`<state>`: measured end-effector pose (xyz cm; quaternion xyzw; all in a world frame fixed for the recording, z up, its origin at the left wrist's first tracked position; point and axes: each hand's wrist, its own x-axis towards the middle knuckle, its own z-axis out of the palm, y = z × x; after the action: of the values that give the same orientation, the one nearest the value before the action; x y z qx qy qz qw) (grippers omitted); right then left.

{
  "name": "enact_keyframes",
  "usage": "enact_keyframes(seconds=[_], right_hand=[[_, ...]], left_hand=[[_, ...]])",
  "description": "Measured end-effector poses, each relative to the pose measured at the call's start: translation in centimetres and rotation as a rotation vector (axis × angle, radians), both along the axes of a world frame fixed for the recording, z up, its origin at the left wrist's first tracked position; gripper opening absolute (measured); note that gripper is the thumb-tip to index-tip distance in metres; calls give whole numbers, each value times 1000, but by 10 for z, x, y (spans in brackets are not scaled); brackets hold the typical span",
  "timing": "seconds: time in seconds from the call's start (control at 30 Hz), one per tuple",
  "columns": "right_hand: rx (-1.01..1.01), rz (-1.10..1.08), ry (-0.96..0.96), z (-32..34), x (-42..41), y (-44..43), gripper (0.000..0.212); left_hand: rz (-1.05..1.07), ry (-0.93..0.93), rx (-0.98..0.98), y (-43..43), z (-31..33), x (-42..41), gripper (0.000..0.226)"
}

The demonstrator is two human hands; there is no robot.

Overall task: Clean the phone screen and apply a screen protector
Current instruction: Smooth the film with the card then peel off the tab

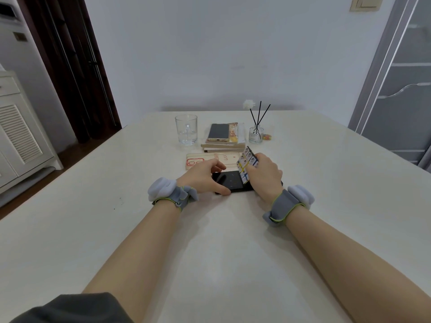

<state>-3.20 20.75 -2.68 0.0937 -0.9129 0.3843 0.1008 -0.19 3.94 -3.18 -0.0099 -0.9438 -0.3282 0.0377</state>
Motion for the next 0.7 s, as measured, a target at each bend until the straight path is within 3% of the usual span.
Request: enact_keyframes(seconds=[0.1, 0.27, 0.57, 0.7], right_hand=[[46, -41, -23, -1, -2, 2, 22], [76, 67, -12, -5, 4, -11, 25], [85, -13, -2, 0, 0, 2, 24], [114, 74, -6, -2, 4, -8, 25]], left_hand=[[-1, -12, -3, 0, 1, 1, 67], [3, -12, -5, 2, 1, 0, 67], [2, -21, 23, 1, 0, 1, 66], [3, -16, 12, 2, 1, 1, 67]])
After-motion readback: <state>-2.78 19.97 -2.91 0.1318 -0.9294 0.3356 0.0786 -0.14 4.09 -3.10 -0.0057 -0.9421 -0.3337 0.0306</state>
